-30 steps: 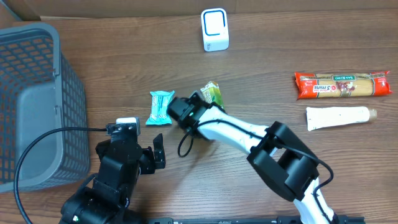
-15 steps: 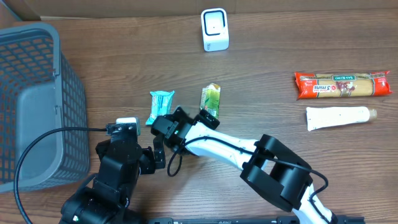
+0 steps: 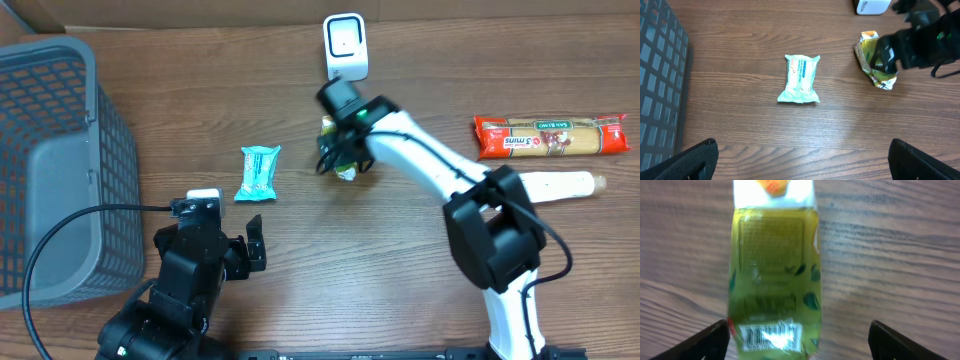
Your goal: Scan the item barcode
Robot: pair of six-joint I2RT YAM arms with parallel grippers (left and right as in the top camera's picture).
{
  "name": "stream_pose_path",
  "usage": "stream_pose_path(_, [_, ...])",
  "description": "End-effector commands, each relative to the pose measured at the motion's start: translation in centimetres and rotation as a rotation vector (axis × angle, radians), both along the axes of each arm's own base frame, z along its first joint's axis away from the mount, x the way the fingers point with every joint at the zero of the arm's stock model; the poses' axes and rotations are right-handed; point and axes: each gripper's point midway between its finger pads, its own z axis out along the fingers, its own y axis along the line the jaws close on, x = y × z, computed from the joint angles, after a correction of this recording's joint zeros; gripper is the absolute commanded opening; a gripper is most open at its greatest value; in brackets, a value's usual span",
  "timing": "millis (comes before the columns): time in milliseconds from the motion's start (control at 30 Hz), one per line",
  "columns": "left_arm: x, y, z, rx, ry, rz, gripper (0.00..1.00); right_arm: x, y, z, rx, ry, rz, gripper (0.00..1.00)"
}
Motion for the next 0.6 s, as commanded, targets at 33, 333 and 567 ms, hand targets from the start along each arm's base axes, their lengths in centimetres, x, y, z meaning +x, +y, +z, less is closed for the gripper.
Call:
stream_pose_path(33, [0.0, 0.1, -0.1, -0.003, -0.005, 0.012, 1.0, 0.7, 2.6, 3.1, 0.205, -0.002, 0.038, 0.87])
stream_pose_path(333, [0.0, 0.1, -0.1, -0.002, -0.004, 0.012, 1.0, 2.9, 2.9, 2.2, 0.116, -0.135, 0.216, 0.87])
stream_pose_path(567, [0.0, 0.1, -0.1, -0.003, -0.005, 0.012, 1.0, 2.7, 2.3, -1.0, 0.07, -0.084, 0.208, 0.75])
